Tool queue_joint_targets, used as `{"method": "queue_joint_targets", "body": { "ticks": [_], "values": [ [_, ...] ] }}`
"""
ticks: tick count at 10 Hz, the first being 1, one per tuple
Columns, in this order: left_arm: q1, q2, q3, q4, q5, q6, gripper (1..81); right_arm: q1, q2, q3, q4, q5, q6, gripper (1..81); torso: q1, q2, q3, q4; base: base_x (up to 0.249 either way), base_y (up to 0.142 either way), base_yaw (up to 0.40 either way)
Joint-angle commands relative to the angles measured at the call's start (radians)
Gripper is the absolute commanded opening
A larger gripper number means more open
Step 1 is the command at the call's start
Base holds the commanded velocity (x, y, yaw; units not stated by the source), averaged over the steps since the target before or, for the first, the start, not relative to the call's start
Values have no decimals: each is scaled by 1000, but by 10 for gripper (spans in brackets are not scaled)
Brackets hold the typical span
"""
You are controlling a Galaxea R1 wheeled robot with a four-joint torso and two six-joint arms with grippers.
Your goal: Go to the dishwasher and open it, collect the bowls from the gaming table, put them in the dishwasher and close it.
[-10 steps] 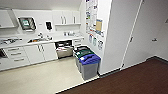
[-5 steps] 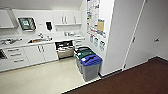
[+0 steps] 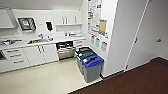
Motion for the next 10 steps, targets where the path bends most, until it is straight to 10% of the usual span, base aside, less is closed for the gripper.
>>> {"method": "queue_joint_targets", "body": {
  "ticks": [1,10],
  "values": [
    [-43,-27,11,-1,16,2,10,40,-12,2,-13,-35,-4,10,0,0,0,0,84,0,0],
    [-41,-27,12,-1,16,0,10,39,-15,2,-13,-33,-4,10,0,0,0,0,86,0,0]
  ]
}}
